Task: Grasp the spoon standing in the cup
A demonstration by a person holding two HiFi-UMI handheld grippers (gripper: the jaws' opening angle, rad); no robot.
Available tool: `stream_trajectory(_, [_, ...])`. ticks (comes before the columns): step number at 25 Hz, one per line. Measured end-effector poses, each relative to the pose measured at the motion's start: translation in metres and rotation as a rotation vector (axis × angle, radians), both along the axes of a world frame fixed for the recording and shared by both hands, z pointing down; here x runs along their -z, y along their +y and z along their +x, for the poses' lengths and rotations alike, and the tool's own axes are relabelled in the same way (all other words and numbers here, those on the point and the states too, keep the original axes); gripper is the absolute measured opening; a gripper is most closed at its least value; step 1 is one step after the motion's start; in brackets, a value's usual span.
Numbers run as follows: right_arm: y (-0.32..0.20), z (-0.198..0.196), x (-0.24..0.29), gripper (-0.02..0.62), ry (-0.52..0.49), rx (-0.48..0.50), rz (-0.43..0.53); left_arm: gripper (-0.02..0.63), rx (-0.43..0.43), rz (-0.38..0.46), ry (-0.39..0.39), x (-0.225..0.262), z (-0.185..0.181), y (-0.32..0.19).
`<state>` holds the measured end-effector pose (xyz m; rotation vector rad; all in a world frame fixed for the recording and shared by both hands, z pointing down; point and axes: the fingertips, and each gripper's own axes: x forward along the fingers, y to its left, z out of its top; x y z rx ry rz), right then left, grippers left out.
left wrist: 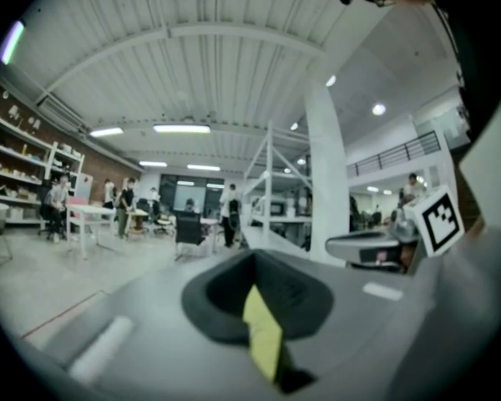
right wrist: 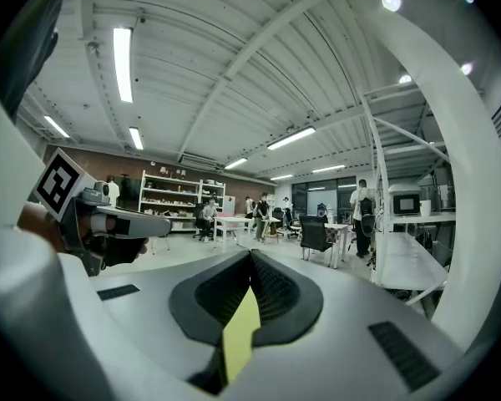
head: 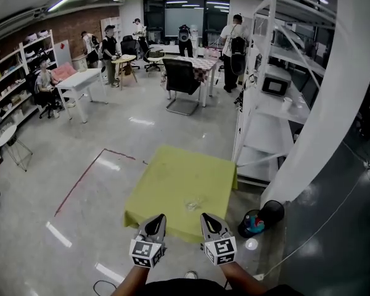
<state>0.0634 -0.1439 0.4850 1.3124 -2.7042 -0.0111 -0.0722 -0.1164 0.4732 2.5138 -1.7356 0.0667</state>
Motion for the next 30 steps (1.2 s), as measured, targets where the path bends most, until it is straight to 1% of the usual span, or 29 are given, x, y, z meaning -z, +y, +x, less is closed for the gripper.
stream_trajectory(3, [-0.01,0.009,0.001,0.008,0.016,0.008,0.013,0.006,-0.01,-0.02,-0.005,-0.006,0.013,-0.008])
stream_trajectory(6, [-0.018,0.013,0.0,0.008,0.024,0.002,0.018,0.006,-0.02,-0.033,-0.019,-0.011,0.017,-0.016])
stream_trajectory(11, [-0.039,0.021,-0.008,0.008,0.048,-0.008,0.014,0.006,-0.024,-0.052,-0.002,-0.021,0.02,-0.038])
stream_trajectory(17, [-0.072,0.019,-0.006,0.008,0.06,-0.043,0.025,0.006,-0.054,-0.062,0.011,-0.026,0.023,-0.079])
stream_trajectory(22, [-0.108,0.017,0.004,0.008,0.072,-0.088,0.052,0.006,-0.092,-0.05,0.031,-0.024,0.021,-0.116])
stream_trajectory(30, [-0.144,0.002,-0.002,0.008,0.086,-0.157,0.035,0.006,-0.165,-0.066,0.033,-0.034,0.014,-0.157])
